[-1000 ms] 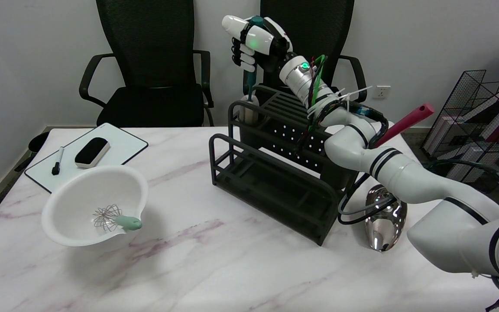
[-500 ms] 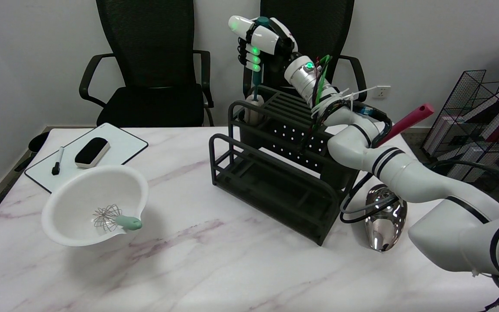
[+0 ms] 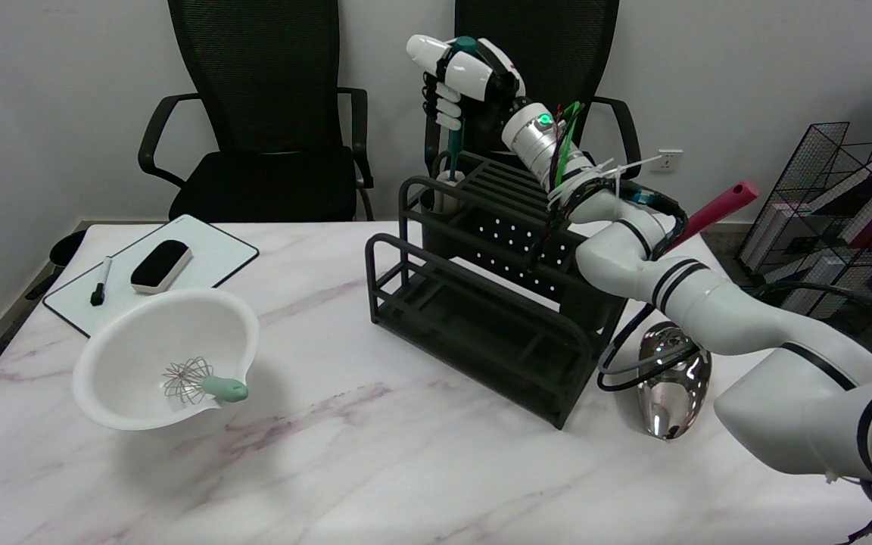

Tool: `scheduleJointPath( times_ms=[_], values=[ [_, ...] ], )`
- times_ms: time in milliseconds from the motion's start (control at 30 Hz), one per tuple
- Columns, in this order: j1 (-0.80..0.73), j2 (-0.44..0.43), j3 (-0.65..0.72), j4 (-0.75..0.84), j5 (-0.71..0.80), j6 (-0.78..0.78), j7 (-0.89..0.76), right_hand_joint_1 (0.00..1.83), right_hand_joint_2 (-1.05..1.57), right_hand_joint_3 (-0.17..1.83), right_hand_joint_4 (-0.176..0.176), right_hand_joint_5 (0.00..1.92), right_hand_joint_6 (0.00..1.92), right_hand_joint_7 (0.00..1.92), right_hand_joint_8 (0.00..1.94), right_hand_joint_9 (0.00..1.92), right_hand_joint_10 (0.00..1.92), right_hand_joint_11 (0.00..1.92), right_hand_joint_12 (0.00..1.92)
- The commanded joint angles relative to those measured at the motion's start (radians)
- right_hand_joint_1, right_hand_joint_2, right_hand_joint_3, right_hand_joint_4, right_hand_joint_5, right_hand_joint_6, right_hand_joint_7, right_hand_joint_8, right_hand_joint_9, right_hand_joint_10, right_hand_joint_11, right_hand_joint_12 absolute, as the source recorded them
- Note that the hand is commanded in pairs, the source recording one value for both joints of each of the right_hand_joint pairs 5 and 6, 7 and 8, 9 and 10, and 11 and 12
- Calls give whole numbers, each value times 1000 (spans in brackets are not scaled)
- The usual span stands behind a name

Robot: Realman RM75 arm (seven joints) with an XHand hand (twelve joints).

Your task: Place the blue sponge bottle brush into the kitchen storage rack.

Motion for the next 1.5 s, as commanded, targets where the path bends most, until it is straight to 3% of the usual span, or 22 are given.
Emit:
scheduleJointPath(
  times_ms=[33,133,233,400,500,567,600,667,700,800,1000,1333,1500],
  values=[
    [-9,-9,-4,-5,3,3,5,938,1571,426,0,1920,1920,1920,1920,1897,1897,1839,1839],
    [-11,-15,-2,-5,3,3,7,871,1532,512,0,1769,1769,1744,1744,1626,1626,1528,1528],
    [-12,-15,-3,-5,3,3,7,945,1216,768,0,1620,1620,1589,1589,1494,1494,1249,1249],
    [-22,-16,1,-5,3,4,7,986,985,994,0,1576,1576,1404,1404,1250,1250,973,973],
    [-25,-16,4,-5,11,12,7,1020,773,1195,0,1444,1444,1286,1286,1122,1122,828,828],
    [-29,-15,4,-5,24,25,7,1094,391,1641,0,982,982,1146,1146,994,994,718,718],
    [-30,-14,4,-5,29,30,7,1151,297,1693,0,732,732,1048,1048,922,922,681,681],
    [-35,-11,6,-5,44,48,3,1180,332,1493,0,217,217,836,836,786,786,639,639],
    [-37,-10,8,-5,50,52,0,1192,371,1442,0,155,155,781,781,744,744,632,632],
    [-56,5,48,-4,46,66,-2,1200,364,1483,0,147,147,757,757,622,622,642,642],
    [-146,82,177,126,50,89,-33,1169,540,1339,0,247,247,841,841,658,658,729,729],
    [-532,158,566,513,53,74,-124,1108,689,1215,0,417,417,924,924,708,708,785,785],
    [-683,142,580,631,81,74,-124,1066,720,1221,0,547,547,1049,1049,821,821,855,855]
  ],
)
